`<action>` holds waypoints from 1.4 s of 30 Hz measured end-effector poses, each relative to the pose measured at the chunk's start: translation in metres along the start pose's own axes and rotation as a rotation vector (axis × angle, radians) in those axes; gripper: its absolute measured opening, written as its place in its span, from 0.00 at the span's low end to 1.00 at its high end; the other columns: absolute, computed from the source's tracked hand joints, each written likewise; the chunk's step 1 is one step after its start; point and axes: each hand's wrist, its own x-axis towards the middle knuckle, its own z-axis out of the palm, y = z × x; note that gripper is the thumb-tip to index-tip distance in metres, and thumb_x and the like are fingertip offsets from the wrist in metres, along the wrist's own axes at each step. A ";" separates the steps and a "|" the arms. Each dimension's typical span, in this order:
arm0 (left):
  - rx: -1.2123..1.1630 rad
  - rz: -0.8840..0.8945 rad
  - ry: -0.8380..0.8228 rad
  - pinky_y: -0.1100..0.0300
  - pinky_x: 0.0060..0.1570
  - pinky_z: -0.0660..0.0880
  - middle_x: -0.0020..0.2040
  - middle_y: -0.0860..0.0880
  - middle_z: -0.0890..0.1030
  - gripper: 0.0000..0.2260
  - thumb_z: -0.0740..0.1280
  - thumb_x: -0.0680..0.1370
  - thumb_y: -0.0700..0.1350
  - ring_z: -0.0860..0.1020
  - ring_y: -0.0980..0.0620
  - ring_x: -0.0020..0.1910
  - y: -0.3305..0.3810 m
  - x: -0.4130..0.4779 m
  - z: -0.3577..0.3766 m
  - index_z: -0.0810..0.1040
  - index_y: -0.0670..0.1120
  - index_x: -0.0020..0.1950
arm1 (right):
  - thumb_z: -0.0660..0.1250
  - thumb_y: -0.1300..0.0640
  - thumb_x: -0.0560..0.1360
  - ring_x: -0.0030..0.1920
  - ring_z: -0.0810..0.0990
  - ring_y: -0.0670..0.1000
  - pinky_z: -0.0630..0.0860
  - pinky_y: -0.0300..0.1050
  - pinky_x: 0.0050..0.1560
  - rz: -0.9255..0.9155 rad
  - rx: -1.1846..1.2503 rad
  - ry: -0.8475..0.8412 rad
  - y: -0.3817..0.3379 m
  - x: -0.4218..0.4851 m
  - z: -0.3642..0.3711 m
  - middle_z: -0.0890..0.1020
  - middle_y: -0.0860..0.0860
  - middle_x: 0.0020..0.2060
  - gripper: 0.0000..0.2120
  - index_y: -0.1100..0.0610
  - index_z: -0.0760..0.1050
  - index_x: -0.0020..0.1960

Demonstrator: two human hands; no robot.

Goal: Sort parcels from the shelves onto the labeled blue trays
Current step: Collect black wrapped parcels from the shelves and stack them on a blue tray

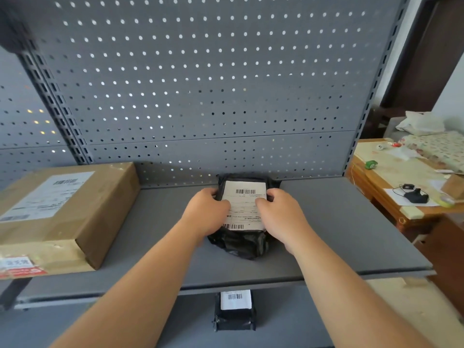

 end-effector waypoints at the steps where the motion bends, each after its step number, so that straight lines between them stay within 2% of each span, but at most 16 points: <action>1: -0.014 -0.008 0.007 0.50 0.51 0.84 0.48 0.54 0.86 0.13 0.63 0.77 0.41 0.84 0.51 0.48 0.001 -0.003 0.001 0.82 0.51 0.58 | 0.58 0.54 0.78 0.49 0.81 0.51 0.80 0.53 0.48 -0.011 0.014 -0.004 0.000 -0.002 -0.003 0.83 0.47 0.49 0.10 0.53 0.77 0.52; 3: -0.034 -0.013 0.021 0.47 0.51 0.84 0.48 0.53 0.86 0.12 0.63 0.77 0.40 0.85 0.49 0.47 0.003 -0.009 0.005 0.82 0.51 0.55 | 0.59 0.55 0.79 0.50 0.81 0.50 0.81 0.52 0.47 -0.029 0.051 -0.005 0.002 -0.007 -0.008 0.83 0.45 0.51 0.10 0.52 0.77 0.55; 6: -0.084 -0.004 0.055 0.44 0.51 0.83 0.47 0.51 0.87 0.11 0.64 0.76 0.40 0.85 0.48 0.48 0.006 -0.020 0.009 0.83 0.50 0.53 | 0.58 0.57 0.81 0.53 0.80 0.49 0.78 0.41 0.40 -0.070 0.121 0.013 0.003 -0.016 -0.016 0.81 0.45 0.55 0.13 0.52 0.76 0.62; 10: -0.150 0.005 0.115 0.47 0.51 0.84 0.48 0.53 0.86 0.12 0.64 0.78 0.39 0.85 0.50 0.47 0.011 -0.037 0.012 0.83 0.50 0.56 | 0.59 0.60 0.80 0.54 0.79 0.49 0.81 0.47 0.49 -0.119 0.223 0.052 0.000 -0.026 -0.026 0.80 0.46 0.57 0.18 0.50 0.74 0.68; 12: -0.192 -0.007 0.142 0.48 0.50 0.84 0.48 0.53 0.86 0.12 0.64 0.79 0.39 0.85 0.50 0.47 0.011 -0.047 0.011 0.82 0.52 0.56 | 0.59 0.61 0.80 0.55 0.78 0.49 0.79 0.42 0.46 -0.142 0.251 0.037 -0.001 -0.030 -0.028 0.78 0.45 0.58 0.20 0.51 0.72 0.71; 15: -0.246 -0.025 0.174 0.49 0.48 0.85 0.48 0.54 0.86 0.11 0.64 0.80 0.40 0.86 0.51 0.47 0.011 -0.063 0.006 0.80 0.55 0.52 | 0.59 0.62 0.80 0.57 0.77 0.48 0.79 0.41 0.46 -0.193 0.262 0.022 -0.003 -0.036 -0.029 0.77 0.46 0.62 0.22 0.52 0.71 0.73; 20: -0.317 -0.053 0.257 0.50 0.47 0.85 0.51 0.52 0.86 0.12 0.65 0.80 0.40 0.86 0.50 0.48 0.005 -0.090 -0.008 0.79 0.52 0.61 | 0.59 0.62 0.81 0.56 0.75 0.46 0.73 0.32 0.39 -0.253 0.293 -0.051 -0.011 -0.045 -0.019 0.76 0.48 0.66 0.22 0.52 0.69 0.74; 23: -0.349 -0.062 0.325 0.50 0.46 0.85 0.51 0.52 0.86 0.12 0.65 0.80 0.40 0.86 0.50 0.47 0.002 -0.105 -0.021 0.79 0.52 0.61 | 0.59 0.62 0.81 0.55 0.74 0.45 0.73 0.31 0.37 -0.289 0.327 -0.092 -0.020 -0.054 -0.011 0.76 0.48 0.66 0.22 0.52 0.69 0.74; 27: -0.380 -0.056 0.417 0.50 0.47 0.85 0.51 0.52 0.86 0.12 0.66 0.81 0.40 0.86 0.50 0.47 -0.002 -0.125 -0.044 0.78 0.54 0.61 | 0.59 0.62 0.82 0.54 0.74 0.44 0.73 0.28 0.30 -0.335 0.367 -0.138 -0.039 -0.068 0.002 0.75 0.45 0.63 0.21 0.51 0.70 0.74; 32: -0.429 -0.034 0.510 0.50 0.44 0.85 0.52 0.52 0.86 0.16 0.66 0.80 0.41 0.86 0.49 0.48 -0.013 -0.152 -0.086 0.78 0.53 0.66 | 0.60 0.61 0.82 0.56 0.75 0.44 0.75 0.29 0.33 -0.433 0.382 -0.181 -0.075 -0.093 0.024 0.76 0.44 0.62 0.21 0.51 0.70 0.74; 37: -0.498 0.000 0.602 0.51 0.47 0.85 0.51 0.53 0.86 0.15 0.67 0.80 0.41 0.86 0.50 0.48 -0.040 -0.186 -0.141 0.78 0.54 0.65 | 0.60 0.60 0.81 0.60 0.77 0.47 0.79 0.36 0.45 -0.517 0.419 -0.227 -0.120 -0.130 0.063 0.77 0.46 0.65 0.22 0.51 0.70 0.74; 40: -0.549 0.003 0.671 0.50 0.46 0.85 0.50 0.53 0.87 0.15 0.67 0.80 0.40 0.87 0.50 0.47 -0.067 -0.214 -0.181 0.78 0.55 0.63 | 0.61 0.60 0.81 0.57 0.77 0.45 0.77 0.30 0.36 -0.568 0.418 -0.271 -0.149 -0.162 0.100 0.77 0.45 0.62 0.21 0.51 0.70 0.74; 42: -0.560 -0.001 0.728 0.50 0.46 0.85 0.49 0.54 0.87 0.14 0.67 0.80 0.40 0.87 0.50 0.47 -0.089 -0.236 -0.210 0.79 0.55 0.62 | 0.61 0.60 0.82 0.52 0.77 0.42 0.76 0.30 0.34 -0.596 0.413 -0.310 -0.170 -0.188 0.127 0.76 0.44 0.60 0.21 0.51 0.70 0.74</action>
